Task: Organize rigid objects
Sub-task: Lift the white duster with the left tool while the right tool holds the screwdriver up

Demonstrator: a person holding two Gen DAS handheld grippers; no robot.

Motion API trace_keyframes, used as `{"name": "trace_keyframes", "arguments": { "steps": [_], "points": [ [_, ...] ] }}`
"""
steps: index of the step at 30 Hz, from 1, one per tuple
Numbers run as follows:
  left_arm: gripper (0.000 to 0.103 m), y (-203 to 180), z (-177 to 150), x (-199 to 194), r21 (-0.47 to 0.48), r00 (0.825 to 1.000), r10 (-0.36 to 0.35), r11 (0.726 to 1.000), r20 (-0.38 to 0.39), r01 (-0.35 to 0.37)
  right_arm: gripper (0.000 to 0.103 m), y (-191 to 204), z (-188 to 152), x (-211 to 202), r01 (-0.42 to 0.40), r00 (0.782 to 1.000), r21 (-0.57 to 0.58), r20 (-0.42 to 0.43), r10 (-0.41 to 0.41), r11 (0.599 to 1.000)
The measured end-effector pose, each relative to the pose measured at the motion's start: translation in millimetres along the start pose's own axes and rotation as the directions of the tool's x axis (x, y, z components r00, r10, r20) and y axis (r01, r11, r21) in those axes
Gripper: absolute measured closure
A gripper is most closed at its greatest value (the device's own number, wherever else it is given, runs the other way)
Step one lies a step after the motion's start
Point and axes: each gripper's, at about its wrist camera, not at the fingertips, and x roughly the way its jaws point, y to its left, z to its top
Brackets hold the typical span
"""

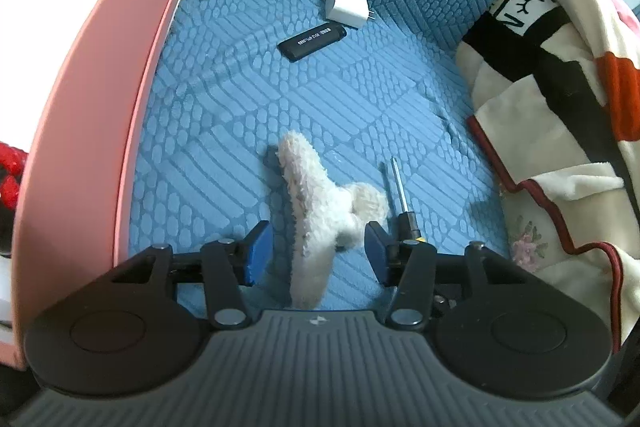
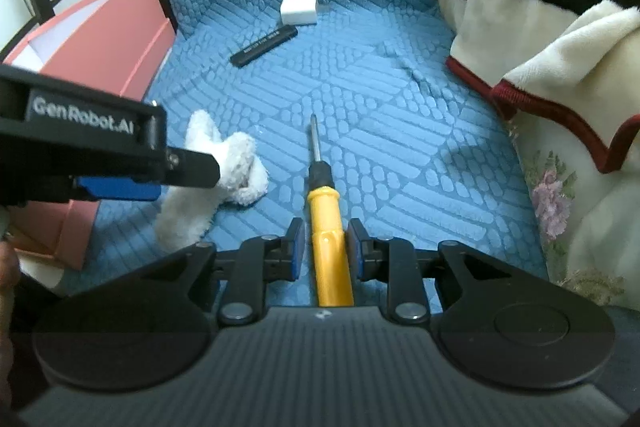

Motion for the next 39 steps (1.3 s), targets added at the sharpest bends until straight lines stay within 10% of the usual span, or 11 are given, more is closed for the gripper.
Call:
{"name": "trace_keyframes", "arguments": {
  "steps": [29, 39],
  "points": [
    [0.031, -14, 6, 31, 0.02, 1.0, 0.031, 0.999, -0.002, -0.031, 0.083, -5, 14, 9, 0.045, 0.997, 0.029, 0.054, -0.047, 0.999],
    [0.048, -23, 5, 31, 0.083, 0.999, 0.043, 0.996, 0.023, -0.045, 0.082, -5, 17, 9, 0.011, 0.999, 0.039, 0.033, -0.012, 0.999]
  ]
}}
